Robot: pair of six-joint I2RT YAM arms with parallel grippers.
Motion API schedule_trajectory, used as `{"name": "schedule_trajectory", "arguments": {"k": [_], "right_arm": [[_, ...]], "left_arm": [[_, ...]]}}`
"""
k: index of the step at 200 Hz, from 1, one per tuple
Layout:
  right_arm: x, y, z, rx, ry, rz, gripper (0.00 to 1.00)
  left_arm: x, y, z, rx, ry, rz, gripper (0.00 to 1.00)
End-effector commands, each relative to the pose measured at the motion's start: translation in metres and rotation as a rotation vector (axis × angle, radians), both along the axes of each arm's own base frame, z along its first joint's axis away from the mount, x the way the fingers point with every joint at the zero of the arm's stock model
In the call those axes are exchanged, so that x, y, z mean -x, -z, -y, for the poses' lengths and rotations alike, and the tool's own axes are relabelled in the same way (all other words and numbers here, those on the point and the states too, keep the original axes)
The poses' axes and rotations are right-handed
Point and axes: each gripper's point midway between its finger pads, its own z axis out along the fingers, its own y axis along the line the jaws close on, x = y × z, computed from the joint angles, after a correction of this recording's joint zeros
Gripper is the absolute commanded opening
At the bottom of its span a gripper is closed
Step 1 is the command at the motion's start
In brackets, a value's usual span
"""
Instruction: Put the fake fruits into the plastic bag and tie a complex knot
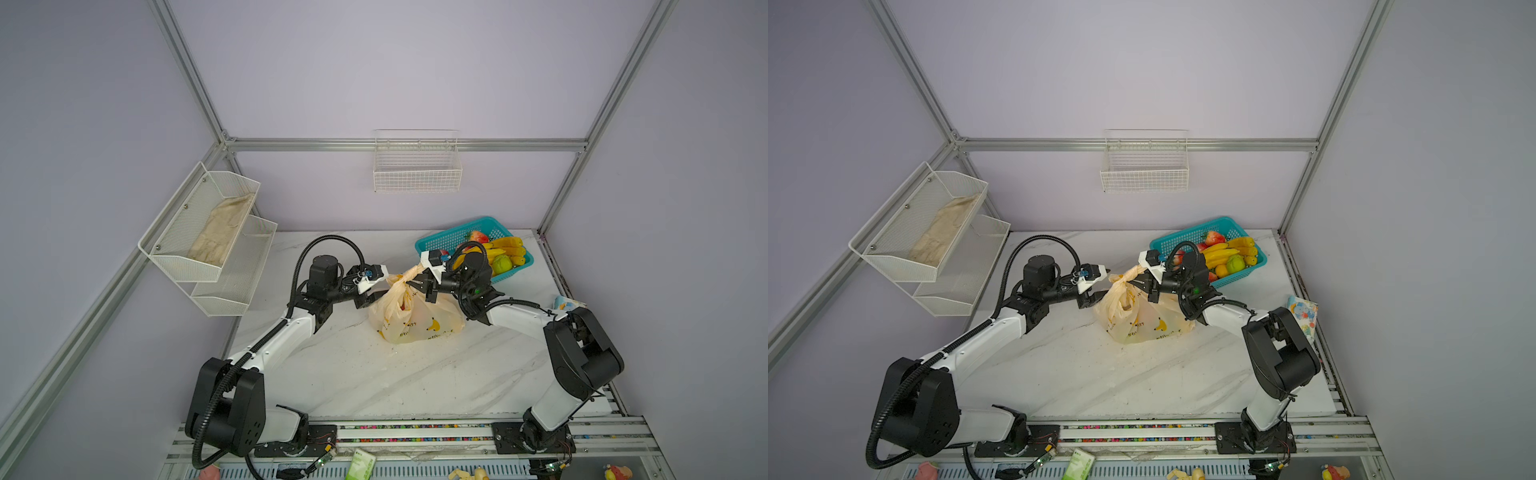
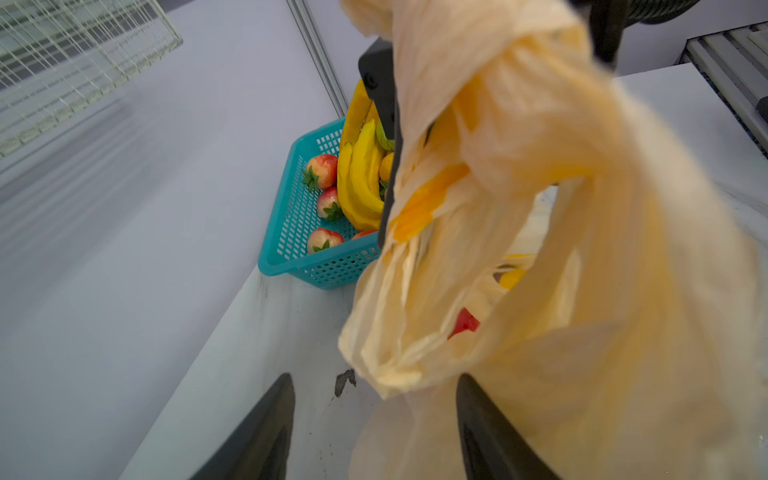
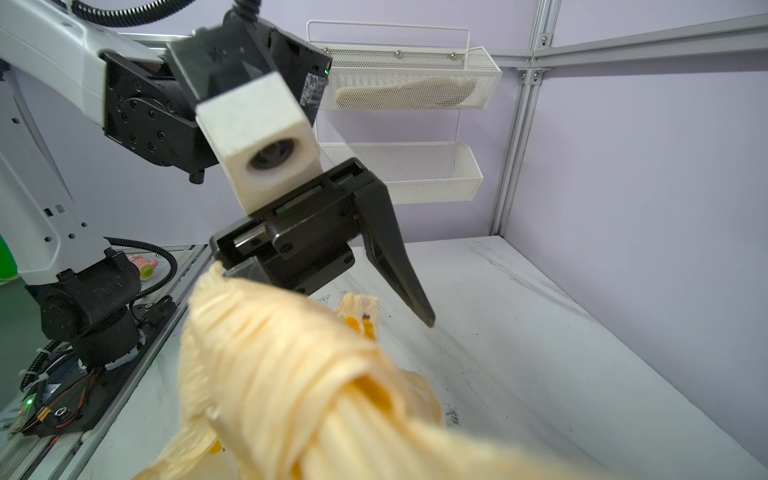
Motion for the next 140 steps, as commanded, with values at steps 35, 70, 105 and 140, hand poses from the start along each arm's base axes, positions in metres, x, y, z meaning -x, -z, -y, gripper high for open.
{"name": "schedule_trajectory", "arguments": {"k": [35,70,105,140], "right_arm": [[0.005,-0.016,-0.004,-0.013,-0.023,0.056,0.0],[0.005,-0.016,-0.004,-0.008,-0.017,0.06,0.0],[0.004,-0.016,-0.003,-0.008,-0.011,0.061,0.0],[0.003,-0.017,-0.002,-0.01,0.007,0.067,0.0]], "left_arm": [[0.005,-0.068,0.018,0.096,0.119,0.159,0.46],[0.006,-0.069,0.018,0.097,0.119,0.16,0.33],[0.003,-0.064,0.017,0.089,0.098,0.142,0.17],[0.001,-0.058,0.014,0.077,0.07,0.124,0.0]]}}
